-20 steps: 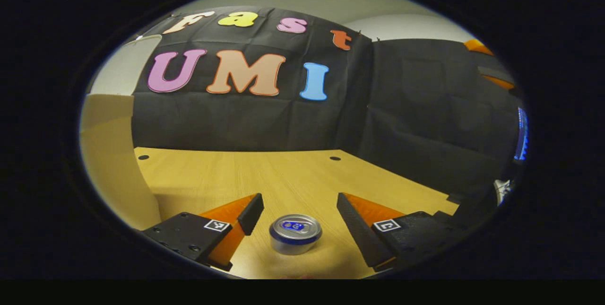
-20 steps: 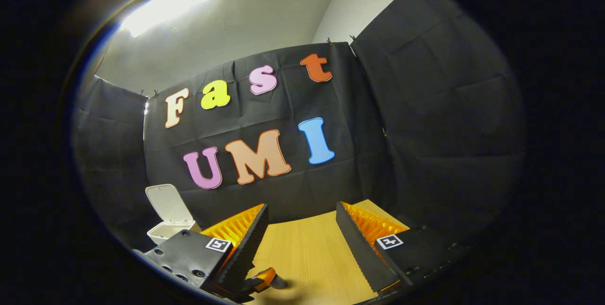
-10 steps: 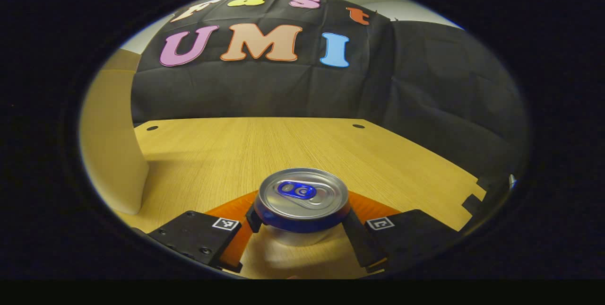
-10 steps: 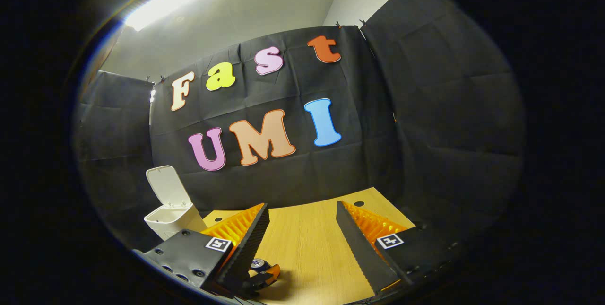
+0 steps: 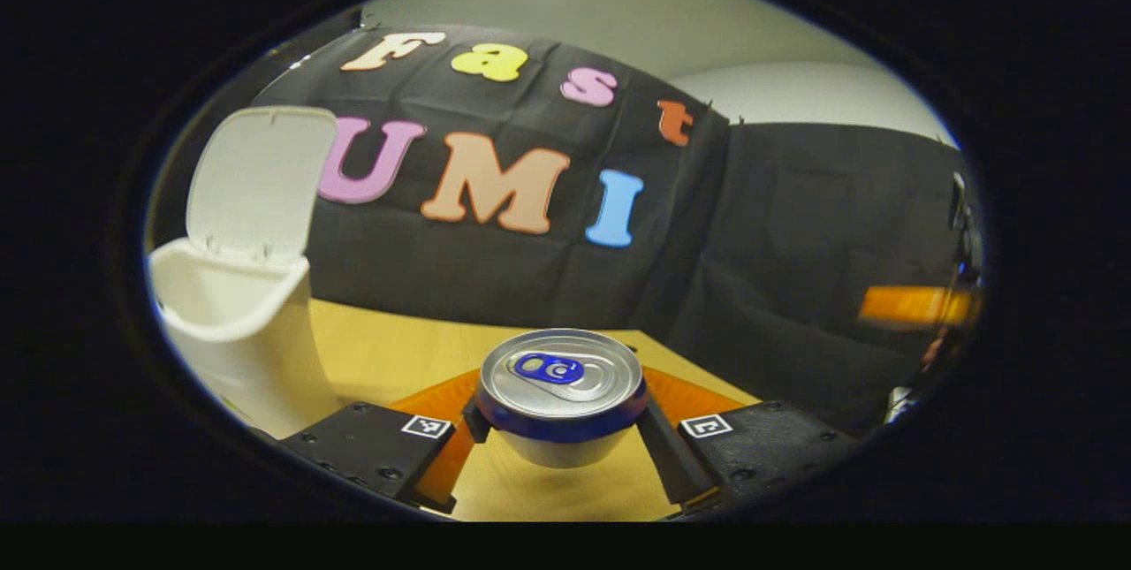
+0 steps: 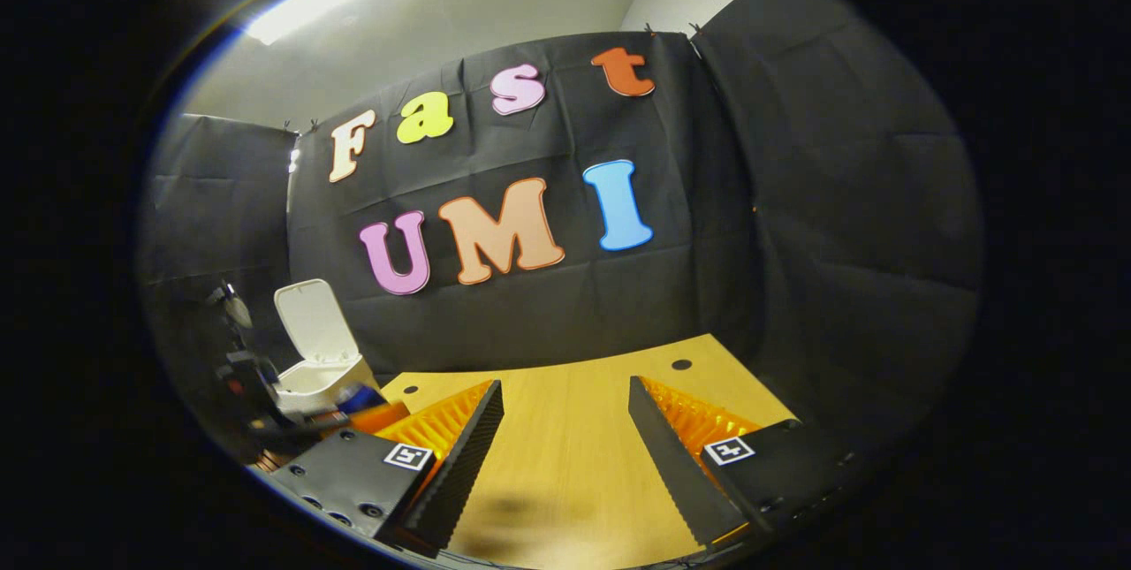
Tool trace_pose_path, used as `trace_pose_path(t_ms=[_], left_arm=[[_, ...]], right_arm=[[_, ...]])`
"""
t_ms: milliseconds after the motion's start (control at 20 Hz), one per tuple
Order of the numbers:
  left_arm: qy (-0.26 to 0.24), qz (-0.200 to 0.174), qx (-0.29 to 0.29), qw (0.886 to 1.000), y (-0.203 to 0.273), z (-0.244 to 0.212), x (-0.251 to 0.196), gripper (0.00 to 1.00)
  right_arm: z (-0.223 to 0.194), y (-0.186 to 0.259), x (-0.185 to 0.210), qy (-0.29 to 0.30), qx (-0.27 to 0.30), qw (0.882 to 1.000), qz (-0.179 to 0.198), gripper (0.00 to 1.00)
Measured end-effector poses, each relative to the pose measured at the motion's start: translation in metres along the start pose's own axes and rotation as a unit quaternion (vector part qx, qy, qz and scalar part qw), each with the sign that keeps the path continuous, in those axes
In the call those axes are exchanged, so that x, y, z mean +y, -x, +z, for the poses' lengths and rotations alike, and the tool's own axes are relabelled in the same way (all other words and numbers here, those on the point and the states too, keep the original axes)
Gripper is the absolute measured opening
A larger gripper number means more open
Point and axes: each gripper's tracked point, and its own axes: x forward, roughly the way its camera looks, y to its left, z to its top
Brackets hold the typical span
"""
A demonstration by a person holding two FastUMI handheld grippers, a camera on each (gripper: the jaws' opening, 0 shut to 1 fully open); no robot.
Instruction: Press the lid of the desktop garbage bin to open it, pick up the crumpled paper on the desktop and throw it into the bin, then pick up the pop can on the desktop and drop it into the bin, and finally close the garbage bin lid.
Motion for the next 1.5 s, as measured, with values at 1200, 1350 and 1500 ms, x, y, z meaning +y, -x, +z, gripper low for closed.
trace_pose_path(t_ms=[1200, 1350, 1500], left_arm=[[-0.155, 0.163, -0.105, 0.969, 0.028, 0.206, 0.208, 0.94], [-0.145, 0.178, -0.094, 0.969, 0.000, 0.232, 0.220, 0.98], [-0.119, 0.194, -0.057, 0.972, -0.022, 0.230, 0.234, 0.95]], right_arm=[[-0.067, -0.033, 0.078, -0.055, 0.034, 0.998, 0.016, 0.96], [-0.069, -0.025, 0.067, -0.051, 0.034, 0.998, 0.004, 0.95], [-0.070, -0.017, 0.058, -0.066, 0.032, 0.997, -0.006, 0.96]])
